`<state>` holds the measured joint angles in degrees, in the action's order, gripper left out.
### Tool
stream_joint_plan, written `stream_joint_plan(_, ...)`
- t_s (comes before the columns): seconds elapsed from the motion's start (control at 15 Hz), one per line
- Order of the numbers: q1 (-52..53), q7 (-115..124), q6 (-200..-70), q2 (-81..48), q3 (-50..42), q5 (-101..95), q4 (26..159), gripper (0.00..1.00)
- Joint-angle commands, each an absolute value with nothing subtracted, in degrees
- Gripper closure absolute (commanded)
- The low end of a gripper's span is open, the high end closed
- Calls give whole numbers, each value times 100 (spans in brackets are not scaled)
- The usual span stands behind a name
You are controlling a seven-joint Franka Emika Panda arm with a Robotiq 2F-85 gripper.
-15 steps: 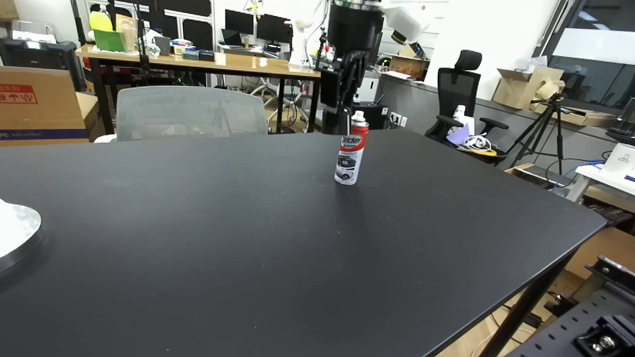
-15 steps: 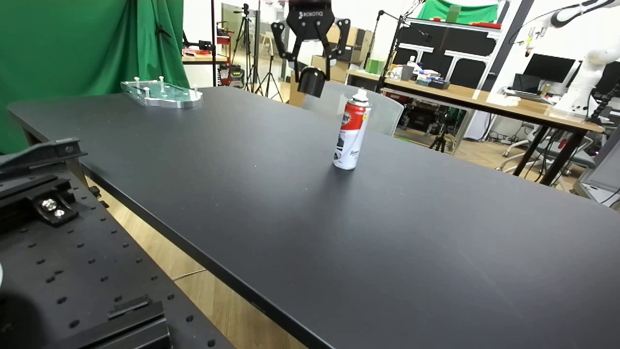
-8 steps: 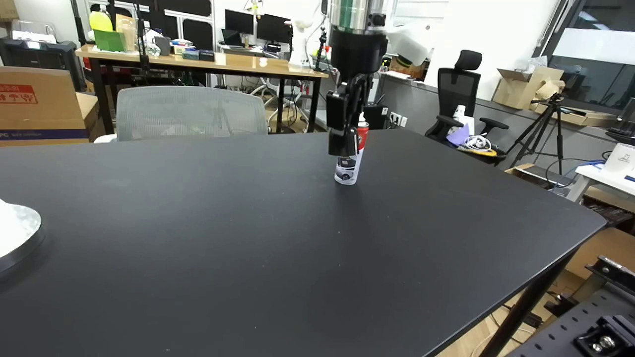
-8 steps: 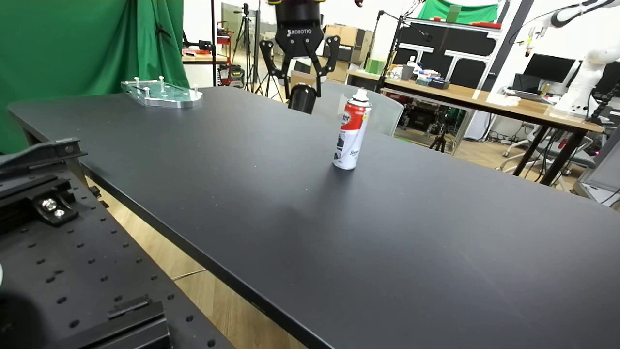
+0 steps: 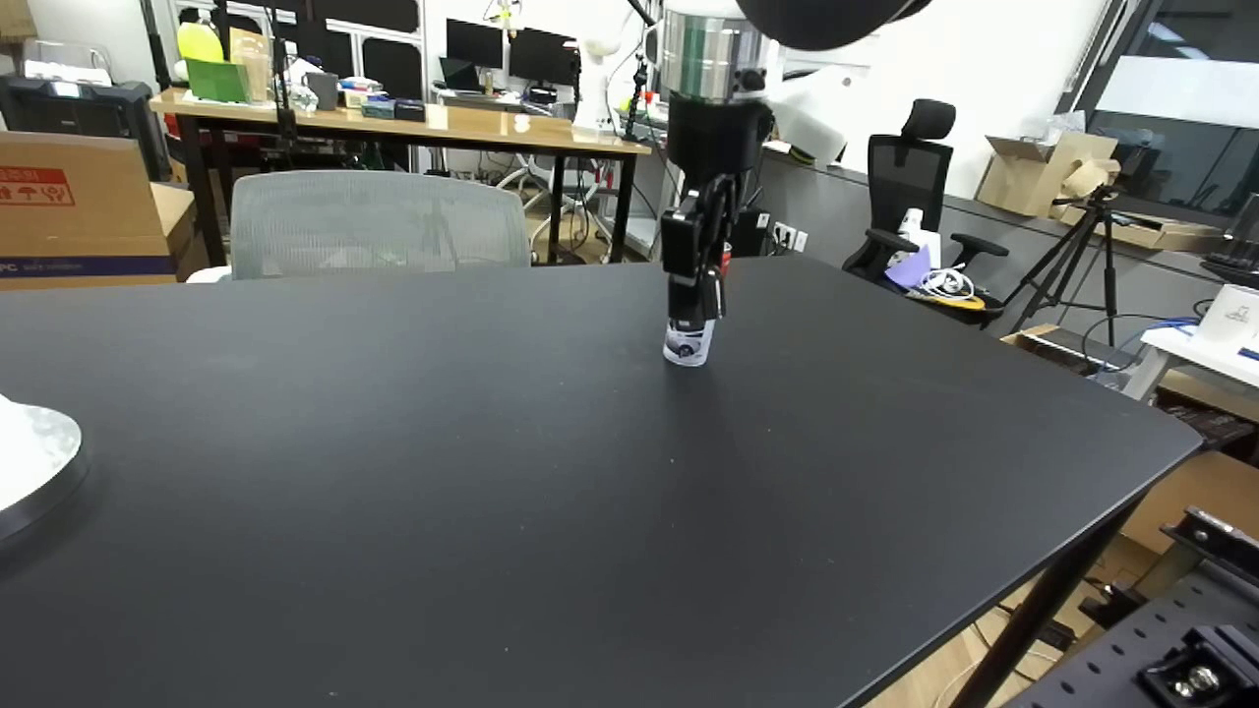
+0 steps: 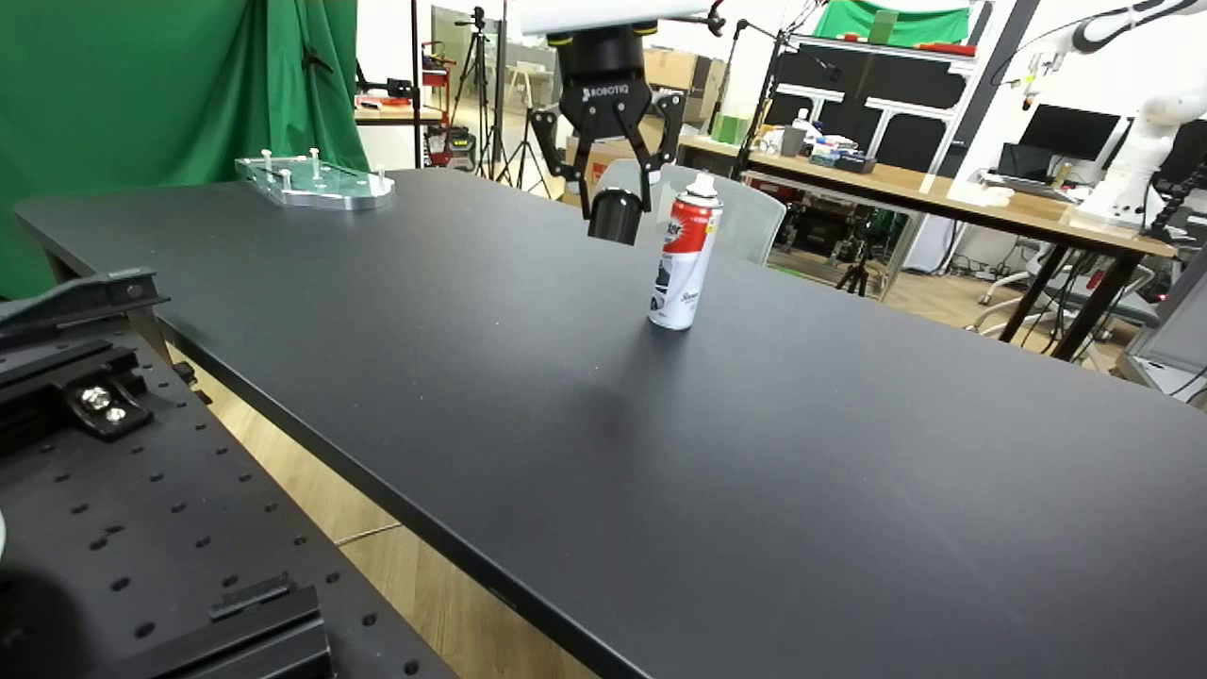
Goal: Remove the lid from the top of the spray can
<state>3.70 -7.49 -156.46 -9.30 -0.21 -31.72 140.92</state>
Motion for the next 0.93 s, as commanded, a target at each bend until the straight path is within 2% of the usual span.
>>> stream_joint_plan(0.0,475,-67,-15855,-1515,-228,-3604,13754,66)
stream_joint_plan(0.47,814,559,-16325,-2237,-423,-3698,13547,66)
stream_joint_plan(0.87,1611,1912,-17043,-2591,-1280,-4208,13340,66)
